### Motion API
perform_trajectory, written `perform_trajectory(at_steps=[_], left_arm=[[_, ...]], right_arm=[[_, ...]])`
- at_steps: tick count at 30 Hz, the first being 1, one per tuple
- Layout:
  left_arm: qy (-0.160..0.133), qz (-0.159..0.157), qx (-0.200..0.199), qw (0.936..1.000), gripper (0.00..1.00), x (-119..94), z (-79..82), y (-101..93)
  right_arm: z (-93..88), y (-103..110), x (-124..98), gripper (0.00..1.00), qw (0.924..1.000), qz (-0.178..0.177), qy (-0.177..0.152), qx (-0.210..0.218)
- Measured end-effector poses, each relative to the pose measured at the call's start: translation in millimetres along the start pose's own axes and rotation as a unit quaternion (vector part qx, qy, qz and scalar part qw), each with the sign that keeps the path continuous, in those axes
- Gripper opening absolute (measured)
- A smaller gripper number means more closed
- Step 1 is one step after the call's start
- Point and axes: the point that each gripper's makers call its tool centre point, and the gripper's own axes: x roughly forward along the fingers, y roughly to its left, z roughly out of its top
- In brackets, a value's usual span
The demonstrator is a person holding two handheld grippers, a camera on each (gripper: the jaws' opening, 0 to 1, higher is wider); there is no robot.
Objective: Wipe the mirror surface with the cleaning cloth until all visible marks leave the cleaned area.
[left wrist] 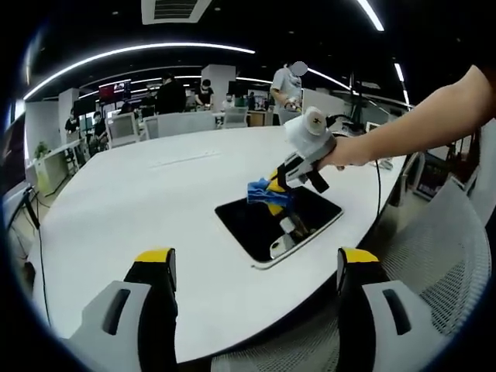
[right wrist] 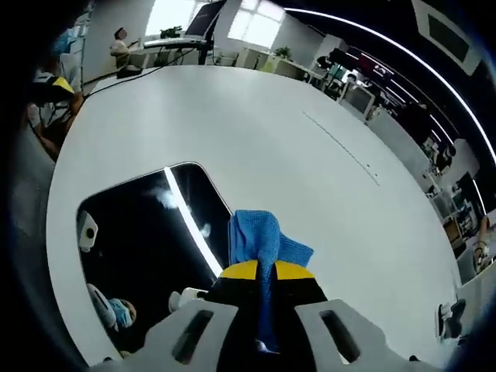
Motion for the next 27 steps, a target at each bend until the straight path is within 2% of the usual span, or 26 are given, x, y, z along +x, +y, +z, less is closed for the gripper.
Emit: perform_trajectory(at_steps=[4, 9, 14, 27], left_arm=[[0.002, -0.002, 0.001, 1.0, 0.84, 0, -0.9, 0.1], [0.001, -0.001, 0.0, 1.0, 0.83, 0, -1.4, 0.9], [0.004, -0.004, 0.001, 1.0, 0.83, 0, -2.1, -0.1], [0.002, -0.005, 0.0, 1.0, 0.83, -1, -1.3, -0.4]], right_arm=[[0.6, 2, -1, 0.0, 0.9999, -0.003, -0.001, -0.01], [2.0, 5, -3, 0.0, 0.9982, -0.018, 0.004, -0.057], [1.1, 2, -2, 0.0, 0.999, -0.015, 0.0, -0.043], [-10.4, -6, -8, 0.0, 0.9988, -0.017, 0.0, -0.045]])
